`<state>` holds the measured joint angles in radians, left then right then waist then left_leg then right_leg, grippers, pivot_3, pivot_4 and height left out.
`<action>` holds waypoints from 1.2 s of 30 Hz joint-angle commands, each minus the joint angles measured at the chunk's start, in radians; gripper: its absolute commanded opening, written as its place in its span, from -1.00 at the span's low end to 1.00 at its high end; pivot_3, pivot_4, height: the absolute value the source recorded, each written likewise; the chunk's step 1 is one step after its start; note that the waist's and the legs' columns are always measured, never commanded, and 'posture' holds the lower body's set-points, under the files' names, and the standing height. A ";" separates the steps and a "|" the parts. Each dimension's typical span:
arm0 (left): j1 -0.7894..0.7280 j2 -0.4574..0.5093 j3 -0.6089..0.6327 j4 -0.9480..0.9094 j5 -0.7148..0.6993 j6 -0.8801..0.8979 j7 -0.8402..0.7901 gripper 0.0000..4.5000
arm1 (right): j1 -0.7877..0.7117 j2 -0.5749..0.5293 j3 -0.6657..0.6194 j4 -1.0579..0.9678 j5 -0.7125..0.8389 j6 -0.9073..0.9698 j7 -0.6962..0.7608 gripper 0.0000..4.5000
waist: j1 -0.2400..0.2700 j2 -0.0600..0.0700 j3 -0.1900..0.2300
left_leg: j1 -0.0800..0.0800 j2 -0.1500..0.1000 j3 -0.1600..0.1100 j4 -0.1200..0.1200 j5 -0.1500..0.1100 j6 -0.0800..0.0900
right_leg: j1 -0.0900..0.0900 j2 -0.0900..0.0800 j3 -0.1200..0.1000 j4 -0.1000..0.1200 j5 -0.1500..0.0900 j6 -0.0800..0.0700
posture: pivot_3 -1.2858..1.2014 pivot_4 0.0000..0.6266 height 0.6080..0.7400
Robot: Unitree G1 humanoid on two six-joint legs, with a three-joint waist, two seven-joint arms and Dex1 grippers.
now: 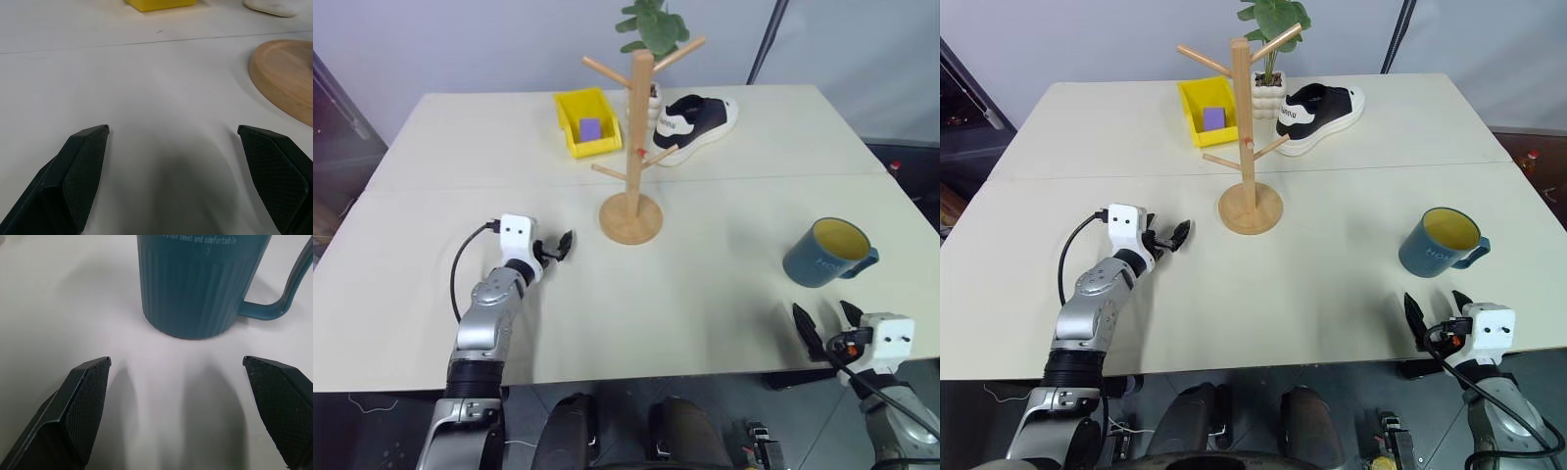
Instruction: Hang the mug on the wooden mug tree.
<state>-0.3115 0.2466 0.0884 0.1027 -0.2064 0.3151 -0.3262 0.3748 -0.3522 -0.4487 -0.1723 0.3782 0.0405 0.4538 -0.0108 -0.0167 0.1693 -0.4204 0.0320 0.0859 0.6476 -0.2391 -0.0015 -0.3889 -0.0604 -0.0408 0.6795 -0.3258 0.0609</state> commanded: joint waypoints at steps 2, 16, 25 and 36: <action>0.051 0.042 -0.070 -0.127 -0.020 -0.053 -0.149 1.00 | -0.004 -0.004 -0.052 -0.003 0.018 -0.009 -0.026 0.99 | 0.000 0.000 0.000 | 0.000 0.000 0.000 0.000 0.000 0.000 | 0.000 0.000 0.000 0.000 0.000 0.000 | 0.03 -0.52 1.00; 0.144 0.191 -0.263 -0.419 -0.174 0.003 -0.558 1.00 | -0.088 -0.066 -0.174 0.074 0.024 0.002 -0.110 0.99 | -0.004 0.006 -0.003 | 0.000 0.000 0.000 -0.001 0.000 0.000 | 0.000 -0.001 0.001 0.000 -0.001 -0.002 | 0.03 -0.52 1.00; 0.138 0.195 -0.277 -0.436 -0.160 0.003 -0.560 1.00 | -0.223 -0.145 -0.159 0.205 -0.008 0.007 -0.114 0.99 | 0.001 0.007 -0.003 | 0.000 0.000 0.001 0.000 0.000 0.001 | 0.000 0.000 0.001 0.000 0.000 -0.001 | 0.03 -0.52 1.00; 0.150 0.193 -0.269 -0.452 -0.153 -0.003 -0.535 1.00 | -0.316 -0.194 -0.112 0.317 -0.023 0.011 -0.057 0.99 | -0.002 0.007 -0.003 | 0.000 0.000 0.001 0.000 0.000 0.001 | 0.000 0.001 0.001 0.000 0.000 0.000 | 0.03 -0.52 1.00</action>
<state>-0.1610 0.4370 -0.1830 -0.3159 -0.3596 0.3255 -0.8657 0.0717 -0.5282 -0.5558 0.1533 0.3532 0.0568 0.3851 -0.0125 -0.0101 0.1659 -0.4202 0.0319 0.0866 0.6474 -0.2390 -0.0009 -0.3888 -0.0589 -0.0394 0.6791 -0.3262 0.0605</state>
